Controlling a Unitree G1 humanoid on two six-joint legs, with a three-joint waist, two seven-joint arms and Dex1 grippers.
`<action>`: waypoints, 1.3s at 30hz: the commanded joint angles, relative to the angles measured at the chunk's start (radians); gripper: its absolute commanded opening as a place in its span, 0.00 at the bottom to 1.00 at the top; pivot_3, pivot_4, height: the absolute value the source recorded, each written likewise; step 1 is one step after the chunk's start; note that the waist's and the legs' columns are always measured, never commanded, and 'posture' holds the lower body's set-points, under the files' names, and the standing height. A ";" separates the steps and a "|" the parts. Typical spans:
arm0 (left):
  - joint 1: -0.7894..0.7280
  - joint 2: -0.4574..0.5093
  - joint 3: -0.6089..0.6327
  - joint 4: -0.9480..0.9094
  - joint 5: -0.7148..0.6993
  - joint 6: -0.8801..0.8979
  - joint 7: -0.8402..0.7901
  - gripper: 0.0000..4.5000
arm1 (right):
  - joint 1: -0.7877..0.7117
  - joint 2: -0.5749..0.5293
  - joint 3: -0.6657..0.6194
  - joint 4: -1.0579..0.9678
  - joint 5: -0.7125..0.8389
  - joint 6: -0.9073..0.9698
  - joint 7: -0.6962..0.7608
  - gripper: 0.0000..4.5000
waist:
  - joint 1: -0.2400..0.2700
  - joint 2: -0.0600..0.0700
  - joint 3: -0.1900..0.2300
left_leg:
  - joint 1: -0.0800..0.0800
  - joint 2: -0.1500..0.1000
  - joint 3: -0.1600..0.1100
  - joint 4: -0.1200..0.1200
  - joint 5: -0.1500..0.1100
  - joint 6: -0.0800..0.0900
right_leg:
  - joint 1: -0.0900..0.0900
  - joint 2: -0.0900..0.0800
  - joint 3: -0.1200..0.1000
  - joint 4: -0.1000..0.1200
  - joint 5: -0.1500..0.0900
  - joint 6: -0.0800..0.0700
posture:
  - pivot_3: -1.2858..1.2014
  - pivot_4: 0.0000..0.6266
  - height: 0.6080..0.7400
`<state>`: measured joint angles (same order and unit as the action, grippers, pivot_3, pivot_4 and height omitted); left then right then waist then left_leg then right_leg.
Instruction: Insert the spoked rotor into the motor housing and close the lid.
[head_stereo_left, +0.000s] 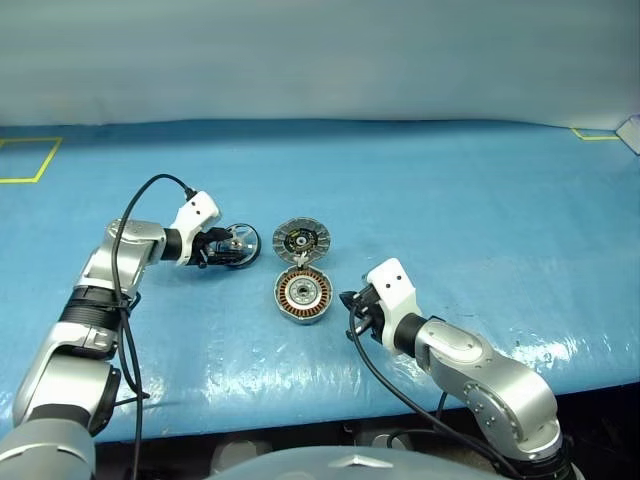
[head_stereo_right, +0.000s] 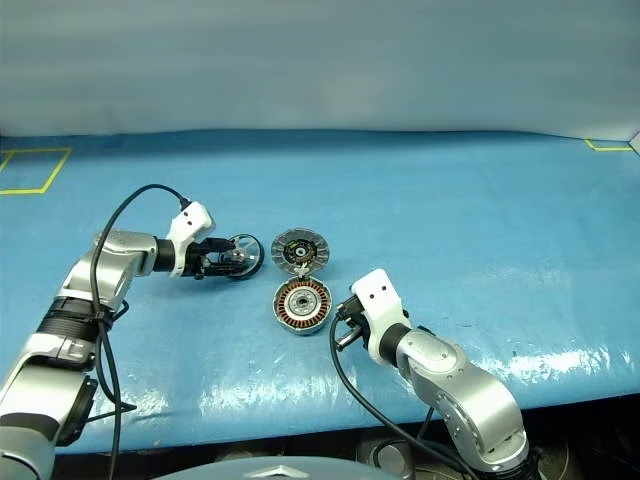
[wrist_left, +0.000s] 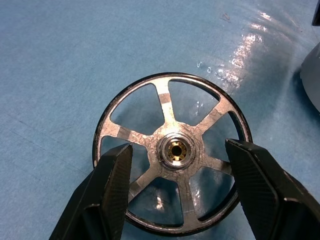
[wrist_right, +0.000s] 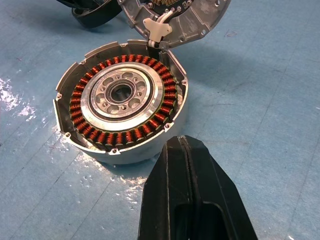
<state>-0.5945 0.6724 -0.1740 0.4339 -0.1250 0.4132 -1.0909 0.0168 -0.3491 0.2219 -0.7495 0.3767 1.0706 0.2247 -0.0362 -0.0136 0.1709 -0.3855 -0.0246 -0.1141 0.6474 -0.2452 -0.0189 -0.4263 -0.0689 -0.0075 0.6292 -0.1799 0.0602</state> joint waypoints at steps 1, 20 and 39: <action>0.008 0.009 0.012 -0.033 0.009 -0.005 0.004 0.71 | -0.008 0.000 -0.005 -0.019 0.004 -0.011 0.006 0.00 | 0.000 0.000 0.000 | 0.000 0.000 0.000 0.000 0.000 0.000 | 0.000 0.000 0.000 0.000 0.000 0.000 | 0.52 0.24 1.00; 0.014 0.009 0.012 -0.031 0.027 -0.025 0.010 0.36 | -0.012 -0.008 0.003 -0.018 0.001 -0.006 0.008 0.00 | 0.001 0.000 -0.001 | 0.004 0.000 0.001 0.001 0.000 0.000 | 0.004 0.000 0.001 0.000 0.001 0.001 | 0.52 0.24 1.00; 0.029 0.008 0.022 -0.053 0.028 -0.009 0.024 0.87 | -0.018 -0.013 0.013 -0.011 -0.004 -0.007 0.016 0.00 | 0.001 0.001 -0.001 | 0.005 0.000 0.001 0.001 0.000 0.000 | 0.005 0.000 0.002 0.000 0.001 0.001 | 0.52 0.24 1.00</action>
<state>-0.5666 0.6771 -0.1653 0.3940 -0.1044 0.4141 -1.0771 0.0077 -0.3600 0.2332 -0.7453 0.3721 1.0742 0.2371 -0.0356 -0.0130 0.1701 -0.3803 -0.0247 -0.1130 0.6479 -0.2452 -0.0188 -0.4211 -0.0689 -0.0059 0.6292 -0.1794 0.0610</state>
